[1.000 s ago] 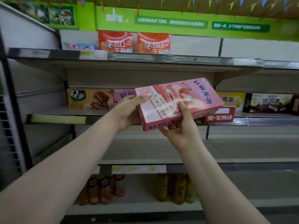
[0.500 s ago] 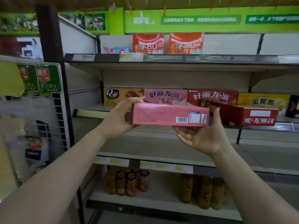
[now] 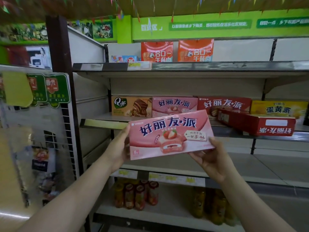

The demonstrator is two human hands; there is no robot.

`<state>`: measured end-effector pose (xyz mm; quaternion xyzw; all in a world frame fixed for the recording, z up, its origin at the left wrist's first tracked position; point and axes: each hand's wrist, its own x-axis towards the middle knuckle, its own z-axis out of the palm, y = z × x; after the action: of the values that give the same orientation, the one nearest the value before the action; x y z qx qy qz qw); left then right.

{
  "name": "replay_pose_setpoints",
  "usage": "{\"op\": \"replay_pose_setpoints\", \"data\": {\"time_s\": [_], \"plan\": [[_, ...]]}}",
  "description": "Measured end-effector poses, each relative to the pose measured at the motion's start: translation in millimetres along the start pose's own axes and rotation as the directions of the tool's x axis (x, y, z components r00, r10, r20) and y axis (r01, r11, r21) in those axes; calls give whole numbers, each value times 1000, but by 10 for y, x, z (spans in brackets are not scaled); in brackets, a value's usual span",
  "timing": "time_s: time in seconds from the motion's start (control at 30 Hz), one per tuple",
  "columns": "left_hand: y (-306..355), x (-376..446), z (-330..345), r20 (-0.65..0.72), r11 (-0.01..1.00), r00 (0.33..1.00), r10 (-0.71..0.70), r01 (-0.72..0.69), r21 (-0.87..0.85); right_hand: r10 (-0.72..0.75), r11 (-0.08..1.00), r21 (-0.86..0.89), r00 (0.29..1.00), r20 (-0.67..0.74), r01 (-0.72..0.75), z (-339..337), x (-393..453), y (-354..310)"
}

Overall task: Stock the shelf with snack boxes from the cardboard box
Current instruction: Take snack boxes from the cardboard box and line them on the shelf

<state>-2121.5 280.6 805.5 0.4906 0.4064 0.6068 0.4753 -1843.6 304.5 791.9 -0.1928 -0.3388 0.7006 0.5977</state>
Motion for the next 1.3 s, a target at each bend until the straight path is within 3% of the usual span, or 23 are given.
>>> {"op": "replay_pose_setpoints", "data": {"time_s": [0.07, 0.2, 0.3, 0.43, 0.57, 0.77, 0.9, 1.0, 1.17, 1.3], "plan": [[-52, 25, 41, 10, 999, 999, 30, -30, -23, -14, 1000, -25, 1000, 5, 14, -49, 9, 60], [-87, 97, 133, -126, 997, 991, 53, -60, -53, 4, 999, -36, 1000, -21, -5, -110, 40, 80], [-29, 160, 112, -178, 994, 979, 98, -104, -27, -4, 974, -228, 995, -97, -18, -59, 86, 50], [182, 267, 22, -144, 987, 977, 159, -157, 26, -172, 846, -531, 970, -173, 56, 94, 202, -12], [392, 480, -47, -120, 987, 980, 159, -161, -5, -308, 617, -781, 943, -123, 99, 271, 412, -86], [585, 907, 65, -32, 979, 979, 202, -201, 36, -314, 619, -764, 949, -28, 182, 436, 846, -281], [609, 1332, 241, 67, 895, 953, 295, -301, 331, -311, 622, -764, 950, -44, 168, 390, 1284, -494], [505, 1663, 296, 110, 807, 964, 243, -263, 529, -332, 605, -780, 941, -70, 156, 288, 1604, -616], [258, 2167, 282, 79, 744, 991, 106, -132, 655, -249, 595, -803, 957, -151, 28, 148, 2082, -687], [235, 2455, 211, 80, 616, 997, 19, -74, 784, -206, 693, -720, 957, -205, -5, 157, 2342, -706]]}}
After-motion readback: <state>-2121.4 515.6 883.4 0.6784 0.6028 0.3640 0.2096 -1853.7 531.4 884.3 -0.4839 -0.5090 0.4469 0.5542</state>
